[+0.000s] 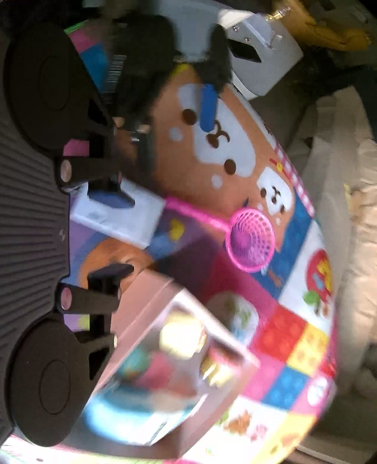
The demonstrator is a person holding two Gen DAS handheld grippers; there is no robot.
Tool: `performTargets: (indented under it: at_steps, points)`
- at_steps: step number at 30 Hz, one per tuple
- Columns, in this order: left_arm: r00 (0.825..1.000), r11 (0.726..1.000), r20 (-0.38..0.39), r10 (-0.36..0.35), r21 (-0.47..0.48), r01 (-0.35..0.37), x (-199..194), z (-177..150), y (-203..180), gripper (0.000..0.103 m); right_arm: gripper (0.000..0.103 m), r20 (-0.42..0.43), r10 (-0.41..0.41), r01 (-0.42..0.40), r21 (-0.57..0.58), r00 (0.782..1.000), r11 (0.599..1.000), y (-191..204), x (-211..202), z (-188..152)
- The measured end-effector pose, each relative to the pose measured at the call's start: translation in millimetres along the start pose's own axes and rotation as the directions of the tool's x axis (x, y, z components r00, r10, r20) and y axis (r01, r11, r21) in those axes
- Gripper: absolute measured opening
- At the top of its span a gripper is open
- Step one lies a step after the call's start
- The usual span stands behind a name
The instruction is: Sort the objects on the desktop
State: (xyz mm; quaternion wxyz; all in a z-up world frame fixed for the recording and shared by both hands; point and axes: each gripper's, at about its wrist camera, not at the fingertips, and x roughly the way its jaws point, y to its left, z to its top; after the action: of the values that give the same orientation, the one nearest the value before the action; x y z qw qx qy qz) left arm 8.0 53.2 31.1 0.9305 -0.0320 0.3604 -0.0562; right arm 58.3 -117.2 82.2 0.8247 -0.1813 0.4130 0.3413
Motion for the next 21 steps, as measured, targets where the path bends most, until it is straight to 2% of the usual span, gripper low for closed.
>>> performTargets:
  at_steps: [1, 2, 4, 7, 9, 13, 14, 15, 16, 18, 19, 20, 21]
  points:
    - [0.999, 0.999, -0.007, -0.038, 0.014, 0.038, 0, 1, -6, 0.100, 0.048, 0.027, -0.008, 0.007, 0.027, 1.000, 1.000, -7, -9, -10]
    - [0.996, 0.996, -0.021, -0.083, 0.029, 0.084, 1, 2, -13, 0.100, 0.055, 0.058, -0.027, 0.023, 0.062, 0.998, 0.998, -16, -19, -19]
    - [0.985, 0.985, -0.061, -0.162, 0.055, 0.166, 5, 2, -27, 0.100, 0.065, 0.111, -0.085, 0.068, 0.148, 0.990, 0.987, -35, -35, -34]
    - [0.961, 0.963, -0.127, -0.246, 0.076, 0.257, 12, -1, -52, 0.100, 0.068, 0.141, -0.169, 0.124, 0.282, 0.976, 0.951, -66, -54, -56]
    - [0.938, 0.944, -0.155, -0.310, 0.070, 0.324, 15, -3, -68, 0.100, 0.069, 0.140, -0.220, 0.163, 0.335, 0.965, 0.928, -81, -60, -69]
    - [0.863, 0.875, -0.191, -0.468, 0.042, 0.483, 18, -5, -95, 0.100, 0.070, 0.127, -0.252, 0.184, 0.395, 0.959, 0.900, -97, -58, -88]
    - [0.856, 0.864, -0.189, -0.481, 0.062, 0.500, 15, -4, -99, 0.100, 0.071, 0.124, -0.254, 0.185, 0.404, 0.959, 0.896, -100, -57, -91]
    - [0.863, 0.864, -0.171, -0.475, 0.093, 0.494, 10, -2, -100, 0.100, 0.072, 0.125, -0.260, 0.189, 0.407, 0.958, 0.894, -100, -55, -95]
    - [0.880, 0.873, -0.144, -0.452, 0.128, 0.470, 5, 1, -98, 0.100, 0.075, 0.127, -0.268, 0.196, 0.407, 0.955, 0.892, -99, -54, -97]
    - [0.930, 0.919, -0.077, -0.359, 0.147, 0.367, -1, 14, -86, 0.100, 0.080, 0.136, -0.290, 0.213, 0.408, 0.947, 0.888, -97, -52, -103]
    - [0.955, 0.947, -0.043, -0.294, 0.124, 0.297, 0, 20, -75, 0.100, 0.081, 0.141, -0.298, 0.219, 0.409, 0.944, 0.886, -94, -50, -104]
    - [0.980, 0.976, -0.006, -0.197, 0.094, 0.197, 2, 27, -64, 0.100, 0.081, 0.145, -0.299, 0.218, 0.410, 0.943, 0.885, -93, -47, -106]
    - [0.995, 0.993, 0.023, -0.094, 0.074, 0.092, 6, 33, -56, 0.100, 0.081, 0.149, -0.292, 0.209, 0.412, 0.945, 0.887, -90, -45, -108]
